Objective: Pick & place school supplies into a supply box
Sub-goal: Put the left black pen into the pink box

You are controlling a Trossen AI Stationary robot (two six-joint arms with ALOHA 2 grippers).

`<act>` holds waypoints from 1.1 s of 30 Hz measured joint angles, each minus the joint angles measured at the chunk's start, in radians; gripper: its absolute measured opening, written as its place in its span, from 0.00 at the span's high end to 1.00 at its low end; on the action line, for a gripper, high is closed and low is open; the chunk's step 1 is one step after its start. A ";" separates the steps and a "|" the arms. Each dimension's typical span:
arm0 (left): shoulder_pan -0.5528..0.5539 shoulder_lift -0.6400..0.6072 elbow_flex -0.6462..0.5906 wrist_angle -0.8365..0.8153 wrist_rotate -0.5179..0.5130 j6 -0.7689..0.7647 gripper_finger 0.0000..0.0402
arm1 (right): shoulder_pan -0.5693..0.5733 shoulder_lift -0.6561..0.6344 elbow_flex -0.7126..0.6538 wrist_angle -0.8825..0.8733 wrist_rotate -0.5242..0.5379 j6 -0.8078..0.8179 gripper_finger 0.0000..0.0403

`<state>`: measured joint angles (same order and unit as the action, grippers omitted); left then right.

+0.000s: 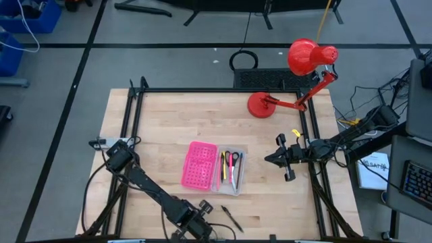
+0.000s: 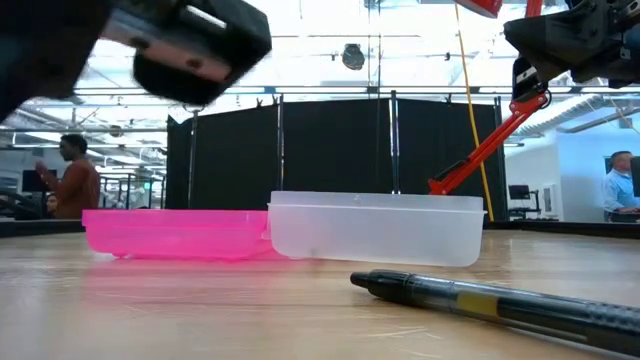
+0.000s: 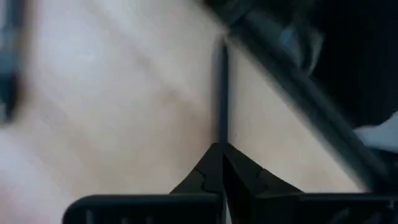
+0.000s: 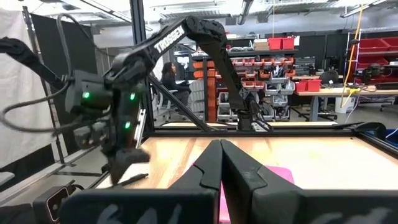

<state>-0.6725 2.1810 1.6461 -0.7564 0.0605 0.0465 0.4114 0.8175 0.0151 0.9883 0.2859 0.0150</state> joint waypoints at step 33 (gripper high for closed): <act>-0.063 -0.110 -0.096 0.144 -0.131 -0.219 0.48 | 0.000 0.013 0.000 0.001 0.000 0.011 1.00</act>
<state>-0.7353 2.0708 1.5506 -0.6124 -0.0704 -0.1721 0.4118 0.8307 0.0151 0.9894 0.2862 0.0265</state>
